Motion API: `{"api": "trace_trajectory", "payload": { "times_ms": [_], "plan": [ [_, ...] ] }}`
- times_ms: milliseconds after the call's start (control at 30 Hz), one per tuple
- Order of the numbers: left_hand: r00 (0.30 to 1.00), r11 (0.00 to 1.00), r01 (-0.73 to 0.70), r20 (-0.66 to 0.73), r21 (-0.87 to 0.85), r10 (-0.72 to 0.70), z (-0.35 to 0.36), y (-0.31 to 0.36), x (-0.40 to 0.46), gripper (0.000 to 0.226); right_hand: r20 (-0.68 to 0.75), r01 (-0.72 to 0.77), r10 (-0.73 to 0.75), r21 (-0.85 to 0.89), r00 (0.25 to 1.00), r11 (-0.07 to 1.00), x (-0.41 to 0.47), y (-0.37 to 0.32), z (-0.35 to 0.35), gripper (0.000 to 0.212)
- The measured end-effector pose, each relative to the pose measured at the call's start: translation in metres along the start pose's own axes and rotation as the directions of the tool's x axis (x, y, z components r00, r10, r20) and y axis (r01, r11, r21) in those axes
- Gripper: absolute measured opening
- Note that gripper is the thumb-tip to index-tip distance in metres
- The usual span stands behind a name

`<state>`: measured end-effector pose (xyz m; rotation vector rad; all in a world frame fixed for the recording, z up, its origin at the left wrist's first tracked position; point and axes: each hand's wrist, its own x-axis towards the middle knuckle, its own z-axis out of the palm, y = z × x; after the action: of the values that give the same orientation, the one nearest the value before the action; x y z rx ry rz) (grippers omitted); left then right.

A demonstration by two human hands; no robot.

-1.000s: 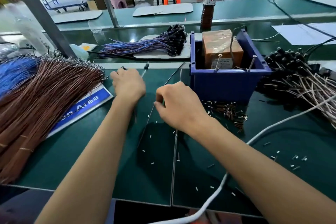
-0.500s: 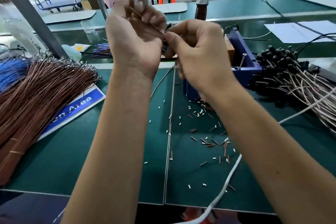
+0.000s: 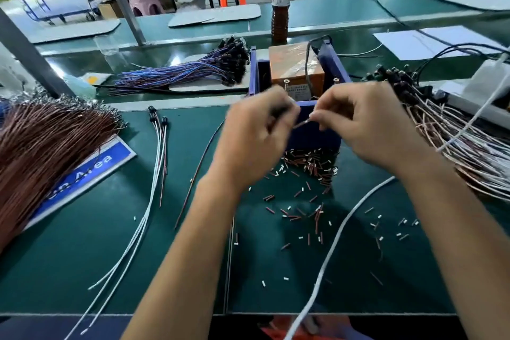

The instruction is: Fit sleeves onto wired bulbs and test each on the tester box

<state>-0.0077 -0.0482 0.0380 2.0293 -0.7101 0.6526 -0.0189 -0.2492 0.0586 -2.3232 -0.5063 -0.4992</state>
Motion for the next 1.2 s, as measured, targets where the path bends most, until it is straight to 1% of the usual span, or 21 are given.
{"api": "trace_trajectory", "payload": {
  "times_ms": [33,67,100,167,233,400,567,633,700,767,833,867,900,967,1033,1067,1133,1200],
  "plan": [
    [0.996,0.992,-0.060,0.078,0.111,0.051,0.009,-0.001,-0.005,0.017,-0.002,-0.004,0.004,-0.007,1.000,1.000,-0.006,0.006,0.006,0.009],
    [0.990,0.982,-0.084,0.130,0.170,0.063,0.015,-0.003,-0.009,0.010,-0.018,0.000,0.000,-0.007,1.000,1.000,-0.011,0.011,0.010,0.008],
    [0.986,0.976,-0.086,0.158,0.199,0.055,0.020,-0.006,-0.014,0.011,-0.040,0.007,-0.008,-0.008,0.999,1.000,-0.016,0.016,0.013,0.008],
    [0.980,0.976,-0.067,0.196,0.209,0.026,0.028,-0.013,-0.022,0.021,-0.080,0.020,-0.023,-0.031,0.997,0.999,-0.027,0.027,0.017,0.007],
    [0.977,0.977,-0.054,0.213,0.208,0.008,0.032,-0.019,-0.028,0.023,-0.106,0.021,-0.024,-0.029,0.994,0.999,-0.036,0.035,0.022,0.008],
    [0.990,0.996,0.031,0.135,0.083,-0.042,0.040,-0.034,-0.032,0.006,-0.081,-0.016,0.025,0.102,0.996,0.995,-0.044,0.044,0.032,0.009],
    [0.990,0.999,0.039,0.133,0.007,-0.039,0.040,-0.037,-0.031,0.007,-0.045,-0.038,0.044,0.137,0.998,0.990,-0.044,0.046,0.037,0.008],
    [0.990,1.000,0.027,0.135,0.001,-0.027,0.040,-0.037,-0.031,0.003,-0.033,-0.044,0.049,0.126,0.998,0.991,-0.045,0.046,0.037,0.008],
    [0.990,1.000,0.028,0.138,0.004,-0.029,0.039,-0.037,-0.031,0.004,-0.042,-0.059,0.064,0.126,0.997,0.990,-0.044,0.046,0.037,0.008],
    [0.990,0.999,0.033,0.139,0.017,-0.036,0.037,-0.039,-0.030,0.005,-0.099,-0.099,0.117,0.174,0.988,0.980,-0.043,0.048,0.034,0.009],
    [0.990,0.998,0.070,0.125,-0.006,-0.069,0.035,-0.041,-0.031,0.004,-0.128,-0.166,0.213,0.302,0.969,0.939,-0.042,0.052,0.028,0.012],
    [0.988,0.994,0.103,0.120,-0.046,-0.097,0.035,-0.040,-0.032,0.004,-0.103,-0.194,0.241,0.342,0.965,0.920,-0.042,0.054,0.025,0.012],
    [0.985,0.986,0.135,0.123,-0.093,-0.123,0.036,-0.039,-0.033,0.003,-0.049,-0.217,0.249,0.347,0.967,0.912,-0.042,0.055,0.023,0.012],
    [0.978,0.967,0.181,0.131,-0.180,-0.159,0.038,-0.037,-0.034,0.004,0.123,-0.275,0.248,0.330,0.961,0.903,-0.044,0.058,0.020,0.010],
    [0.974,0.944,0.218,0.109,-0.246,-0.196,0.039,-0.037,-0.034,0.005,0.292,-0.365,0.265,0.379,0.919,0.850,-0.045,0.062,0.014,0.020],
    [0.973,0.937,0.229,0.088,-0.264,-0.213,0.038,-0.038,-0.033,0.005,0.353,-0.403,0.263,0.422,0.898,0.812,-0.045,0.065,0.009,0.025],
    [0.971,0.926,0.240,0.054,-0.292,-0.235,0.035,-0.040,-0.032,0.005,0.446,-0.452,0.223,0.515,0.867,0.728,-0.047,0.069,-0.001,0.027],
    [0.969,0.919,0.244,0.042,-0.310,-0.243,0.034,-0.040,-0.032,0.006,0.530,-0.472,0.132,0.578,0.837,0.666,-0.050,0.074,-0.009,0.022]
  ]
}}
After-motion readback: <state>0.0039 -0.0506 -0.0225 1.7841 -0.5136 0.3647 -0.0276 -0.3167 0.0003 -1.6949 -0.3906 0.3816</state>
